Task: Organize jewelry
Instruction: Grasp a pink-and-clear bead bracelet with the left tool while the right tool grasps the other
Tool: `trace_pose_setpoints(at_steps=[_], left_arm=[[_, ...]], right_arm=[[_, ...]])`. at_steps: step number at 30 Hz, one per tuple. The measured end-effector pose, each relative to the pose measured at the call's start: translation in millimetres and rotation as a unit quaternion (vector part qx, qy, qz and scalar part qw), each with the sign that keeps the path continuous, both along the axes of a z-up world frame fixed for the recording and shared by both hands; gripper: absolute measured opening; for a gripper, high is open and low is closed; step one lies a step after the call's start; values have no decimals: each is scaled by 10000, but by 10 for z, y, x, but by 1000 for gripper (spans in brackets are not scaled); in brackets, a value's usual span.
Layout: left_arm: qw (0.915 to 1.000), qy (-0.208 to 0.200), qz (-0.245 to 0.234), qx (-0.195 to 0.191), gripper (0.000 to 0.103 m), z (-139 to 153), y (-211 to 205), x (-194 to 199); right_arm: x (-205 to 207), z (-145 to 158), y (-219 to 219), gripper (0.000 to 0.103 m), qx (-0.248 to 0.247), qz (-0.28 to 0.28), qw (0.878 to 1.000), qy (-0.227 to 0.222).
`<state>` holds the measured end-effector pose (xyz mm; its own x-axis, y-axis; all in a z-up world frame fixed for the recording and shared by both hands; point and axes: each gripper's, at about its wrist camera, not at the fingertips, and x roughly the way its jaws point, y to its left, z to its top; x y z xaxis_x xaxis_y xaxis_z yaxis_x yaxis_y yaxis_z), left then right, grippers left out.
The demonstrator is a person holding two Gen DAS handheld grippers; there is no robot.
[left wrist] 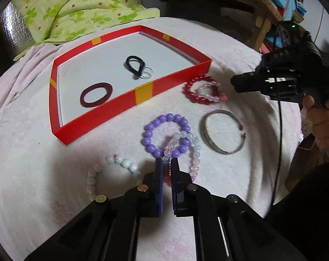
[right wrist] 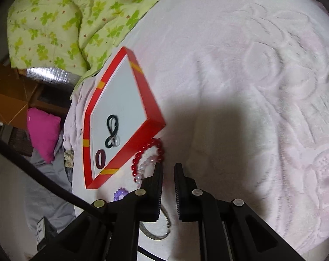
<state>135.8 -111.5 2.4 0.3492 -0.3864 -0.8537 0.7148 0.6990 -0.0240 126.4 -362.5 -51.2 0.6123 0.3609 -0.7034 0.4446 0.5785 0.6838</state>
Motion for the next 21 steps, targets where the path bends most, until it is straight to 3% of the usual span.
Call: trace_pose_setpoints(at_steps=[3, 6, 12, 13, 16, 21], left_arm=[[10000, 36, -22, -70, 7, 19, 40, -93], [9999, 65, 19, -87, 7, 22, 93, -153], [9999, 94, 82, -116, 7, 17, 175, -208], [9999, 90, 96, -94, 7, 8, 174, -207], [9999, 67, 78, -14, 7, -32, 138, -216], [9998, 126, 112, 61, 9, -99, 122, -212]], right_arm=[[-22, 14, -30, 15, 278, -41, 9995, -132], [30, 17, 23, 26, 341, -38, 9994, -61], [221, -7, 242, 26, 30, 161, 9998, 142], [242, -26, 265, 26, -46, 201, 9996, 185], [256, -43, 304, 11, -294, 288, 9988, 267], [116, 37, 233, 9, -389, 337, 9987, 70]])
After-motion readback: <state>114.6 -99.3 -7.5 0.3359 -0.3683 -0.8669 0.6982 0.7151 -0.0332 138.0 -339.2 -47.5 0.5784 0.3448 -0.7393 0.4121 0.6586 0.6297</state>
